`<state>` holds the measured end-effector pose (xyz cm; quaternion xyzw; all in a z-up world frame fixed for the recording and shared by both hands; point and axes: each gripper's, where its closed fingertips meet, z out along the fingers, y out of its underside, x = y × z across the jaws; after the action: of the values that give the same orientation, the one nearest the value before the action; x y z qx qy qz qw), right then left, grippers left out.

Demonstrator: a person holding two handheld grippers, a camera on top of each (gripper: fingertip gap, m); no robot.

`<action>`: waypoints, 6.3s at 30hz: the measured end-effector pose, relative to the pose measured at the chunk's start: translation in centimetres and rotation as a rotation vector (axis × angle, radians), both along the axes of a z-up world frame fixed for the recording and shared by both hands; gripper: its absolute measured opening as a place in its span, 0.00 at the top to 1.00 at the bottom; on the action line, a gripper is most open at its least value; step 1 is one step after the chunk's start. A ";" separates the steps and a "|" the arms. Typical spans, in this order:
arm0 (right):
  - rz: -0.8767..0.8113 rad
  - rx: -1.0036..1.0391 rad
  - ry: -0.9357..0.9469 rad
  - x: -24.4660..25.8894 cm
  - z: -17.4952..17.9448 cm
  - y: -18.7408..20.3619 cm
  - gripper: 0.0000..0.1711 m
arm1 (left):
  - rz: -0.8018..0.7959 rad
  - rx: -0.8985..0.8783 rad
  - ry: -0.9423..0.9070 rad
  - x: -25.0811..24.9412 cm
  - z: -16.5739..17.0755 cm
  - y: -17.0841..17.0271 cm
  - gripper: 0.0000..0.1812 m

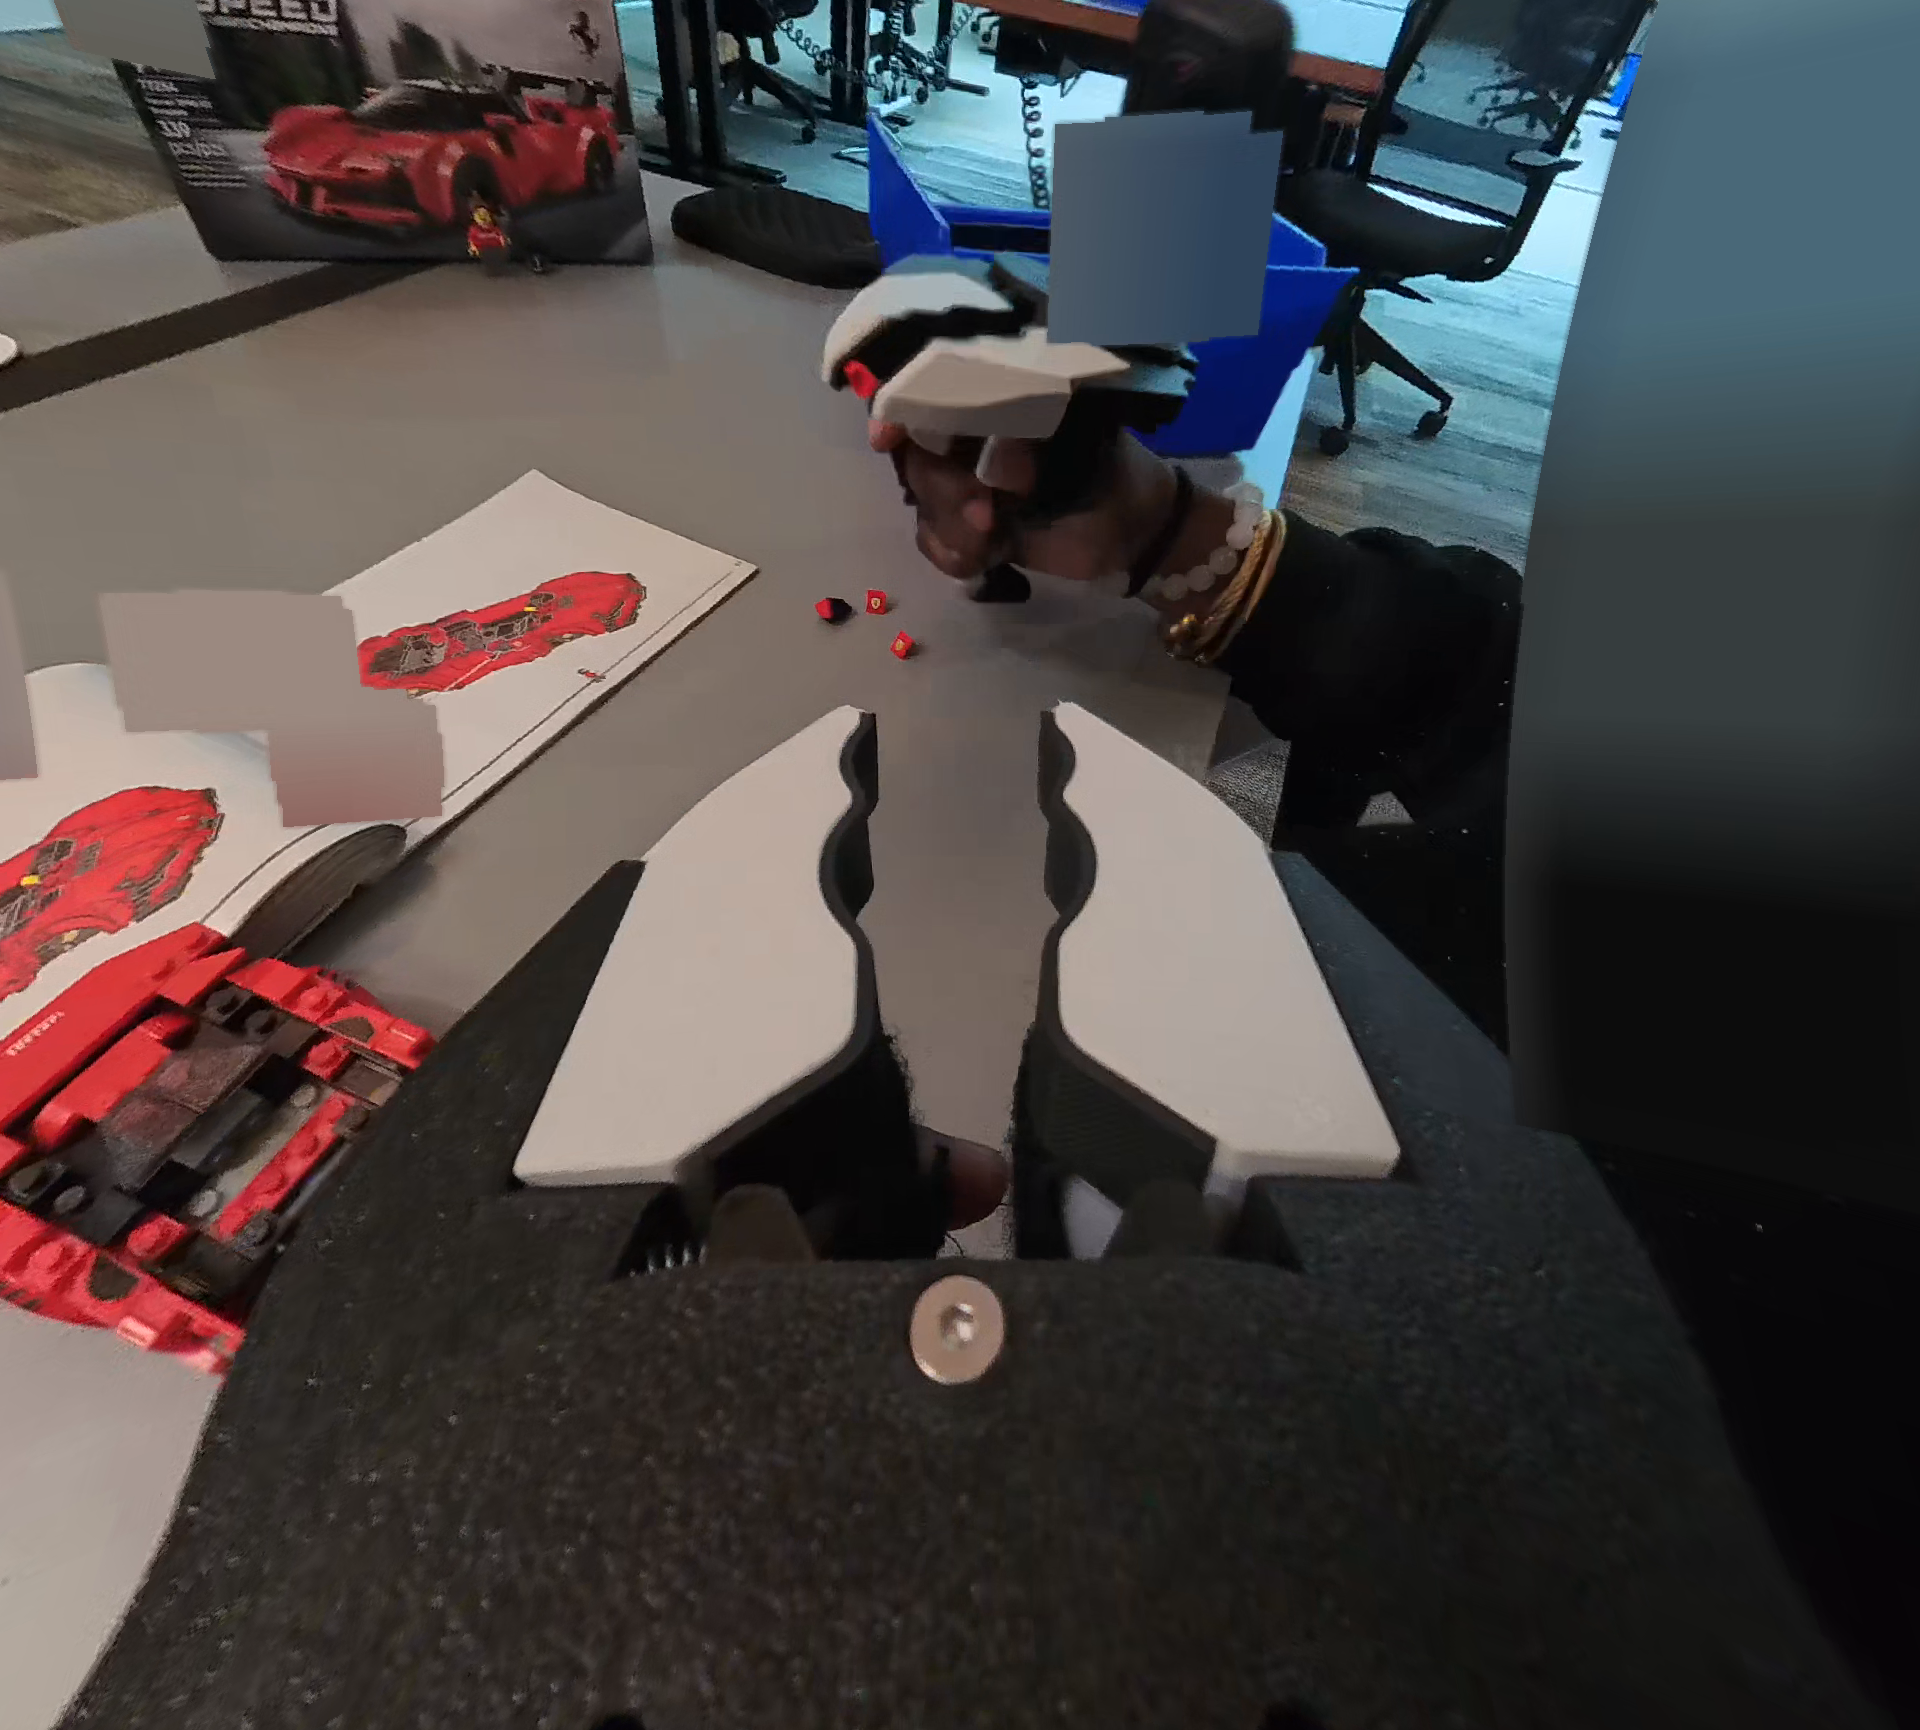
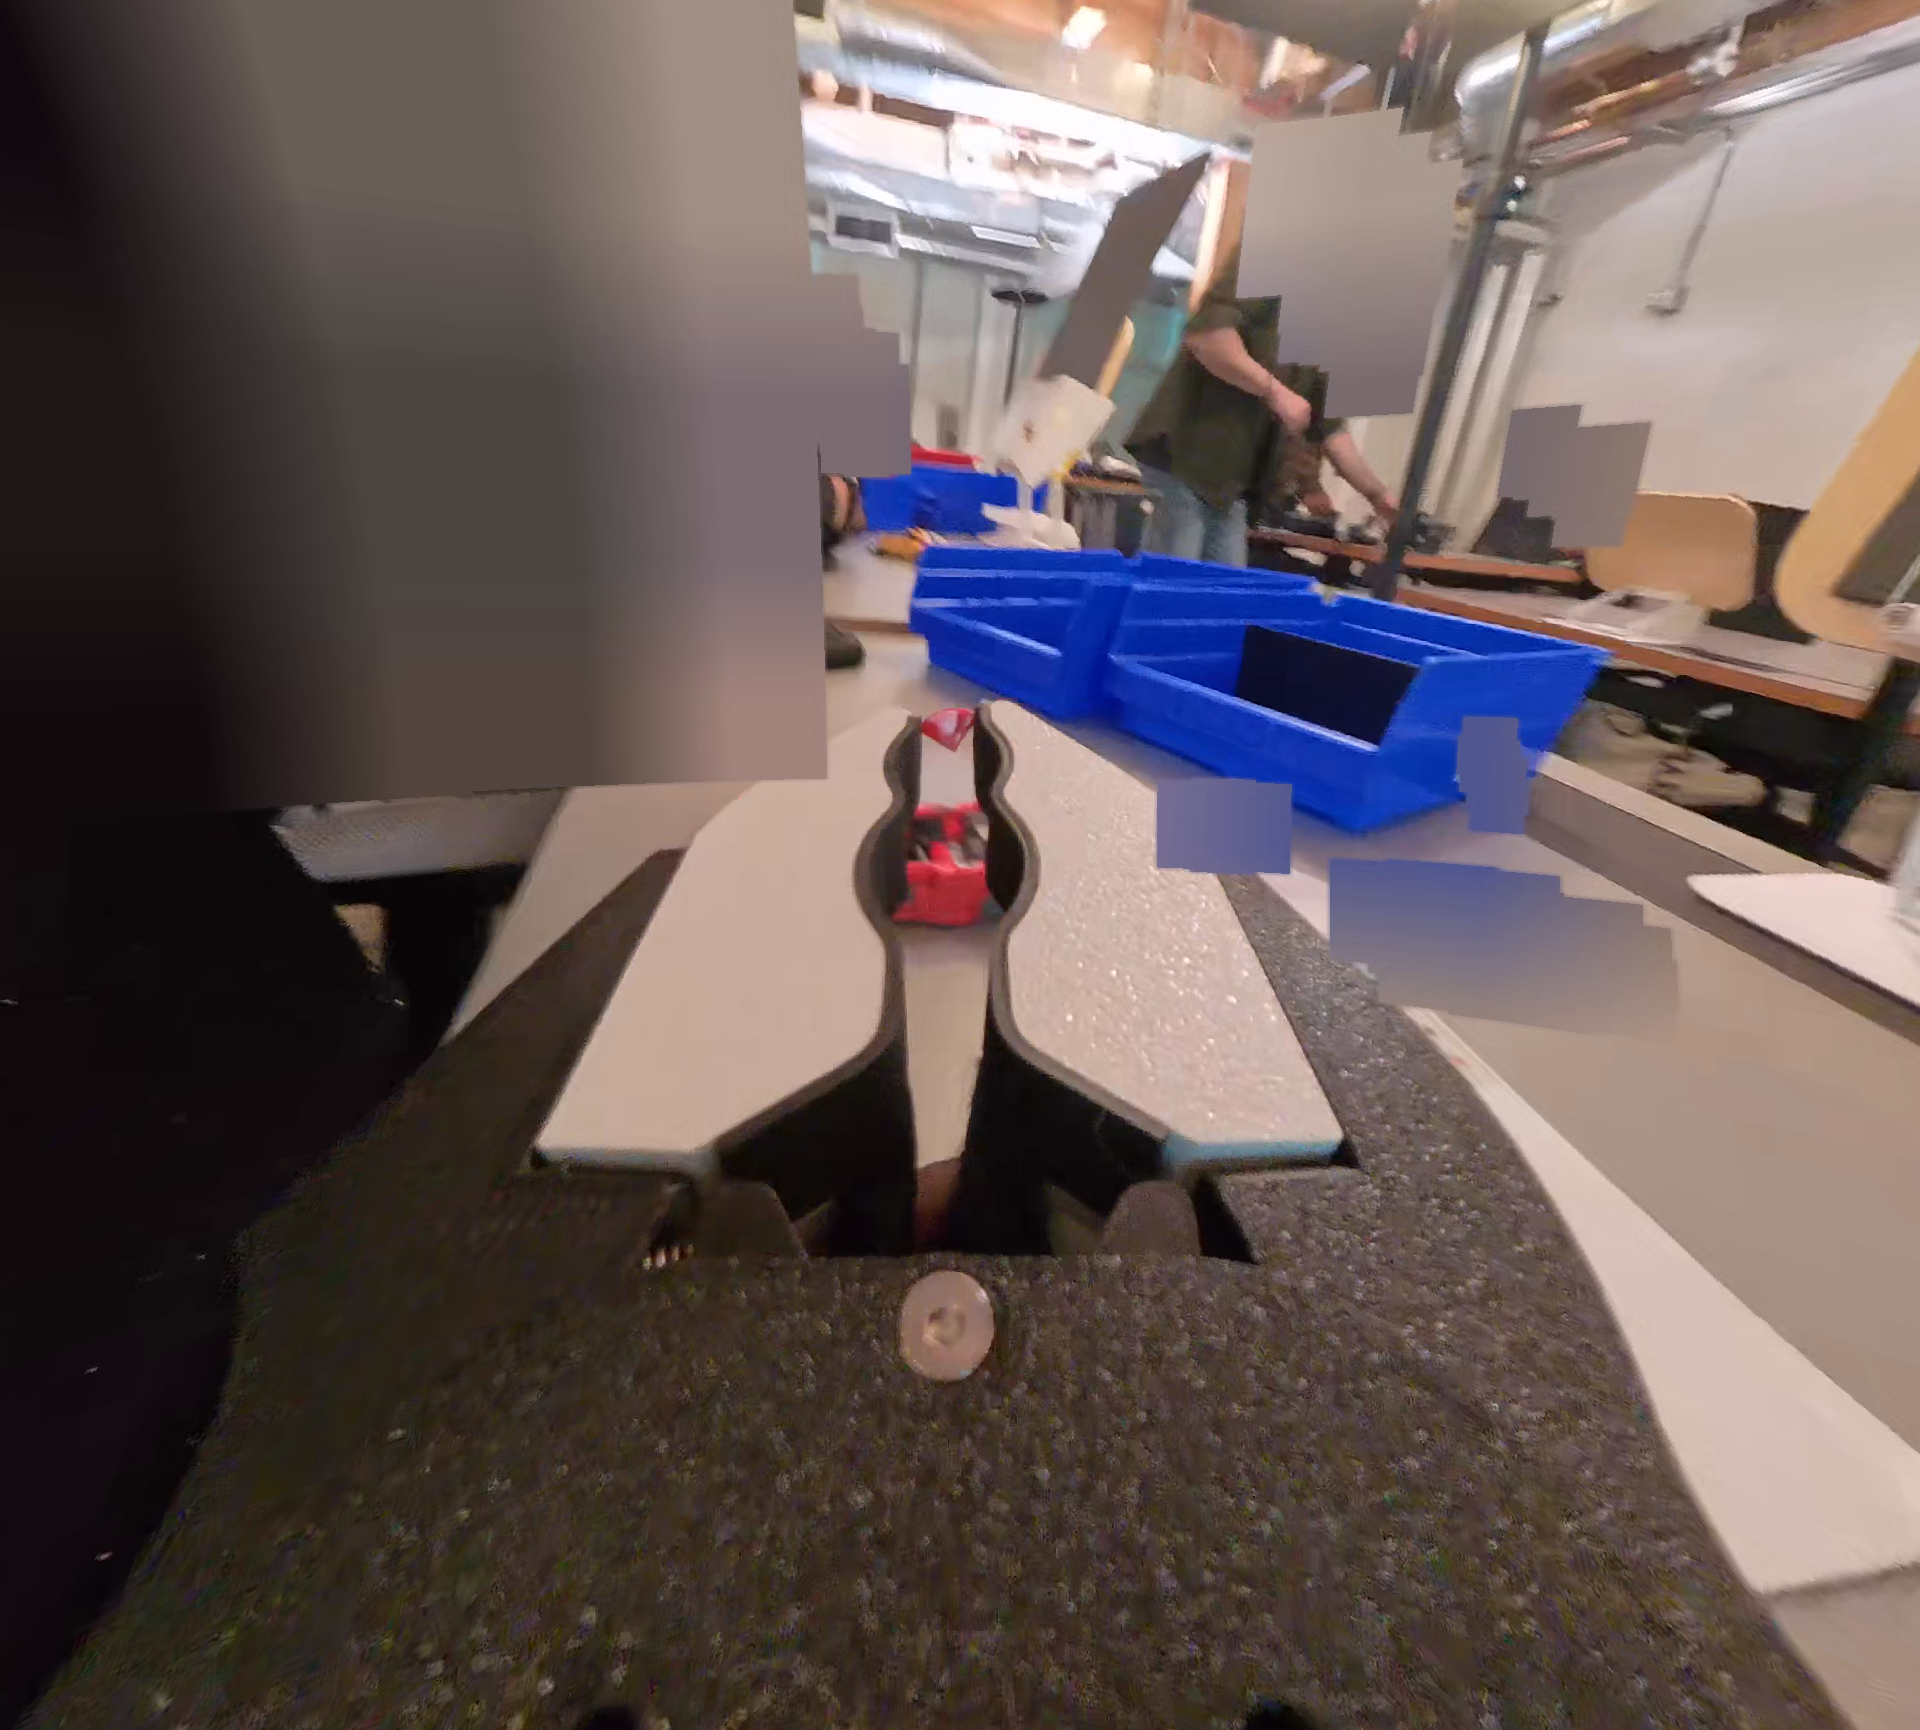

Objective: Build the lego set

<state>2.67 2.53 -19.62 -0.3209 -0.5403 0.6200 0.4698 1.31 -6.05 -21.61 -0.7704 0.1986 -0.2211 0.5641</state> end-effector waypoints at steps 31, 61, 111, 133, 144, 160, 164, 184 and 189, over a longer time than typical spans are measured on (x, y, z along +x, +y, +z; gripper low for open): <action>-0.027 -0.087 0.158 8.8 0.4 -6.0 0.94 | 0.040 -0.349 0.377 4.4 -16.8 -11.8 0.85; -0.020 0.058 0.021 9.3 1.3 -6.9 0.94 | -0.124 -0.026 -0.076 5.2 -0.4 -7.5 0.93; -0.099 0.433 -1.046 0.8 -13.4 0.8 0.79 | -0.217 0.167 -0.281 0.7 1.6 1.9 0.93; -0.144 0.381 -0.960 0.3 -12.7 1.2 0.63 | -0.223 0.106 -0.214 1.3 -0.6 1.5 0.93; -0.108 0.489 -0.784 -0.3 -11.6 -0.9 0.53 | -0.004 -0.176 0.177 0.4 -6.4 4.0 0.93; -0.111 0.469 -0.754 0.1 -11.7 -0.6 0.52 | -0.019 -0.327 0.422 2.5 -10.9 5.4 0.93; -0.105 0.504 -0.775 0.2 -12.4 -0.7 0.51 | -0.094 -0.253 0.227 4.1 -8.6 5.4 0.93; -0.060 0.386 -0.393 0.8 -5.6 -1.8 0.79 | -0.132 -0.067 0.056 3.9 -2.8 3.8 0.93; 0.183 0.328 -0.077 3.1 0.7 -6.6 0.88 | -0.290 -0.002 -0.339 5.0 1.4 1.8 0.93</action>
<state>5.75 -4.10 -18.96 -0.2128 -0.6786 0.5511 0.4364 6.27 -4.23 -20.16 -0.6861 0.2093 -0.4263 0.5510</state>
